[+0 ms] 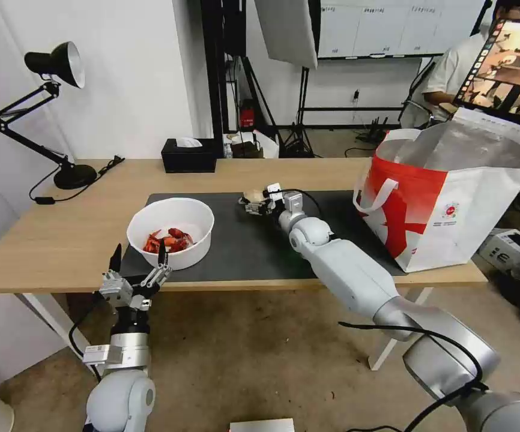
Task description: Pick up the trash from the table and place it into the takeout bag.
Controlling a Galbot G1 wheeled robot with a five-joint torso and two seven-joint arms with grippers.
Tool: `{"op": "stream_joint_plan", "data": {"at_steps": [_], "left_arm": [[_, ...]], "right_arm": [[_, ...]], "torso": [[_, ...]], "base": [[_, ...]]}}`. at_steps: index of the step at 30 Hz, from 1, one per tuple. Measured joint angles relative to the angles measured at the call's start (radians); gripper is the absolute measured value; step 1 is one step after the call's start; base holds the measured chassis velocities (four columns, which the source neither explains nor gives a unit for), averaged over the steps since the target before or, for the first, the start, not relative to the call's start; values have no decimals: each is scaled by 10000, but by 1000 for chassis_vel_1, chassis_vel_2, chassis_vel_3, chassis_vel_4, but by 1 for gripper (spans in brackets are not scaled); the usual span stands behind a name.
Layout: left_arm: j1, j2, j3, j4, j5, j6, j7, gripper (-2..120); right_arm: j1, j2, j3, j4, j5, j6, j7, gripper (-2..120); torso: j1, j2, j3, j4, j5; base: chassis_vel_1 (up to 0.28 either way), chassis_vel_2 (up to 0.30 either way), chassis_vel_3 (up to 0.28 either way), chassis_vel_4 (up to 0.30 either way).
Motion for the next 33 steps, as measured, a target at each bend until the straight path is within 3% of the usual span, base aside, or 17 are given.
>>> {"op": "stream_joint_plan", "data": {"at_steps": [21, 33], "left_arm": [[36, -20, 6, 84, 6, -194, 10, 100], [48, -15, -2, 86, 11, -197, 10, 100]], "right_arm": [[173, 436, 44, -778, -422, 16, 118, 98], [170, 434, 51, -837, -466, -21, 143, 54]], "torso": [[0, 0, 0, 0, 0], [0, 0, 0, 1, 0]], "base": [[0, 0, 0, 0], [0, 0, 0, 0]]}}
